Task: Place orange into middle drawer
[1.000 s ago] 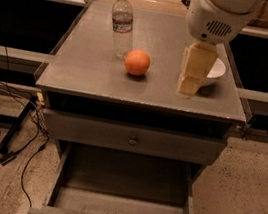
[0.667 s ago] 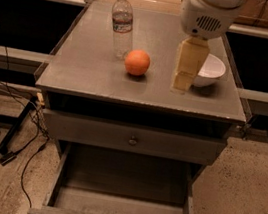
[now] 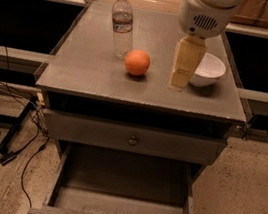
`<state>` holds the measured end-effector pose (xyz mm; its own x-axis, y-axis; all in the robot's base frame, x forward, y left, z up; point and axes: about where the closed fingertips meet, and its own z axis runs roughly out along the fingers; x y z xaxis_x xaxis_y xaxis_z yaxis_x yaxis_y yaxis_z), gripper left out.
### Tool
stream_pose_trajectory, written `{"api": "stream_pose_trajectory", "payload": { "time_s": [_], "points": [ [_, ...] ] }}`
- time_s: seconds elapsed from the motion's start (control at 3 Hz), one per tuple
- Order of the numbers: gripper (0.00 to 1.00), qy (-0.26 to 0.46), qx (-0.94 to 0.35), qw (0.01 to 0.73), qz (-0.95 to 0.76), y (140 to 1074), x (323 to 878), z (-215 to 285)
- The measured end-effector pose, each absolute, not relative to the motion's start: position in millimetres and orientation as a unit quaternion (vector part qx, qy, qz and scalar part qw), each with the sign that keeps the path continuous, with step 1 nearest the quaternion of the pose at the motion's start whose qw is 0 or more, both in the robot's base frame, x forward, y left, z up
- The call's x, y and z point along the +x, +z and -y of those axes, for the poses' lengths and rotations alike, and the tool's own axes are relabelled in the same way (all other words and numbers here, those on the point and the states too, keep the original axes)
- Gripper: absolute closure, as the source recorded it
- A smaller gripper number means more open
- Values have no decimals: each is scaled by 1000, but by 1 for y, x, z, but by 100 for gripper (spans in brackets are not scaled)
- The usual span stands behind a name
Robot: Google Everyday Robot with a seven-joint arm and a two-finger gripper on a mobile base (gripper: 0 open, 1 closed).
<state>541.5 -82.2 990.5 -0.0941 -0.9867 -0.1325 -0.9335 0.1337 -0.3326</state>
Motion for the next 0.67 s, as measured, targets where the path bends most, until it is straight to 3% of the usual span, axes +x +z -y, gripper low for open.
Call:
{"api": "stream_pose_trajectory", "payload": {
  "time_s": [0.33, 0.67],
  "points": [
    [0, -70, -667, 184, -719, 991, 573, 33],
    [0, -70, -668, 186, -718, 992, 574, 31]
  ]
}}
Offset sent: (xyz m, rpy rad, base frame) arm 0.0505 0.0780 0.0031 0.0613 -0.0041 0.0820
